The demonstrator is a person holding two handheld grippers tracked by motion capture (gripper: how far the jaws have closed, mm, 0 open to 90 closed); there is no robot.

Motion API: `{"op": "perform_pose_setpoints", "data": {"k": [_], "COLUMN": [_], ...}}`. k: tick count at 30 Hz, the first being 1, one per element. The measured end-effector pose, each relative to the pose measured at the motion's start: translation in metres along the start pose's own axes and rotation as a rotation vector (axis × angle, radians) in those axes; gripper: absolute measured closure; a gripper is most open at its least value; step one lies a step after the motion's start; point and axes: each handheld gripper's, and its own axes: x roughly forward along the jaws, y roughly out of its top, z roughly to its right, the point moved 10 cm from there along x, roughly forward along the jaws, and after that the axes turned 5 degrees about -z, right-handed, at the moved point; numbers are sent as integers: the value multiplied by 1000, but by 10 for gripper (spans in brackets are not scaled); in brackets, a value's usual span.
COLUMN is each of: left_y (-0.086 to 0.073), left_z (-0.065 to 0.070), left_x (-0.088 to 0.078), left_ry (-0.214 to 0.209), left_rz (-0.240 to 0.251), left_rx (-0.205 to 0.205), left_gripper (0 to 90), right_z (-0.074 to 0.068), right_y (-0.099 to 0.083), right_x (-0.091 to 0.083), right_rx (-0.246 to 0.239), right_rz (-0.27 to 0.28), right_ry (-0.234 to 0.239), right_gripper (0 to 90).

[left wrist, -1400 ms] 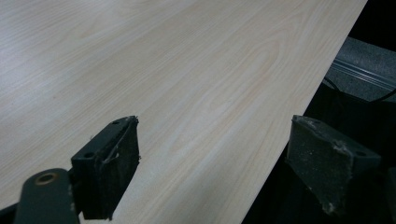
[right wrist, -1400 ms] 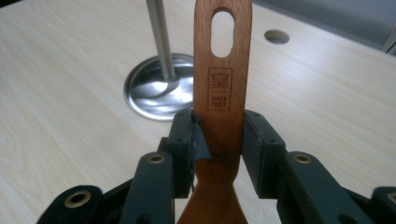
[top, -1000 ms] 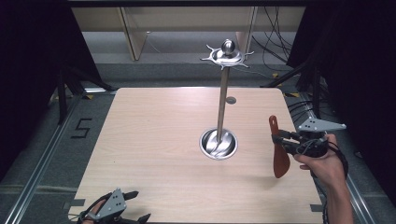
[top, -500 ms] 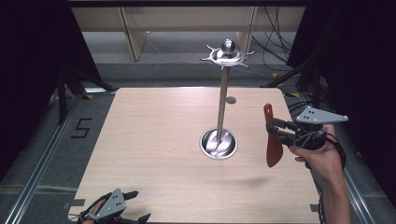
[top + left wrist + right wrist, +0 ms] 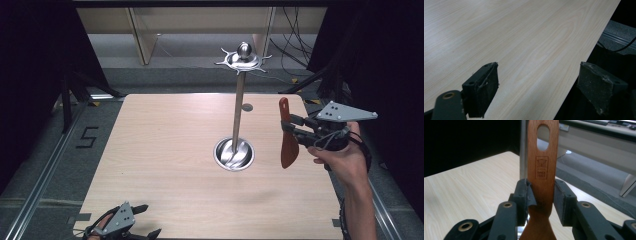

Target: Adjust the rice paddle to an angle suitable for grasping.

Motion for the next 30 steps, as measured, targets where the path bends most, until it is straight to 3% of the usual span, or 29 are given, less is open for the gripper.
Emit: {"op": "perform_pose_setpoints", "data": {"k": [1, 3, 4, 8, 10, 19, 20, 25, 30], "left_y": [0, 0, 0, 1, 2, 2, 1, 3, 1], "left_z": [0, 0, 0, 2, 1, 1, 2, 3, 2], "left_x": [0, 0, 0, 0, -1, -1, -1, 0, -1], "left_ry": [0, -1, -2, -13, -10, -11, -10, -10, -10], "left_rz": [0, 1, 0, 13, 14, 14, 14, 29, 14], "left_rx": [0, 0, 1, -8, 18, 16, -14, -21, -15], "left_gripper": [163, 163, 163, 163, 163, 163, 163, 163, 163], "right_z": [1, -2, 0, -2, -2, -5, -6, -8, -8], "right_y": [4, 8, 11, 20, 24, 43, 45, 55, 63], "right_x": [0, -2, -2, -4, -5, -6, -5, -3, -3], "right_rx": [-13, 6, -20, -26, -41, -21, -25, -22, -25], "right_rz": [15, 14, 20, 29, 34, 55, 60, 71, 91], "right_ry": [-11, -3, -10, -6, -7, -11, -3, 3, -2], "right_gripper": [671, 671, 671, 671, 671, 671, 671, 671, 671]}}
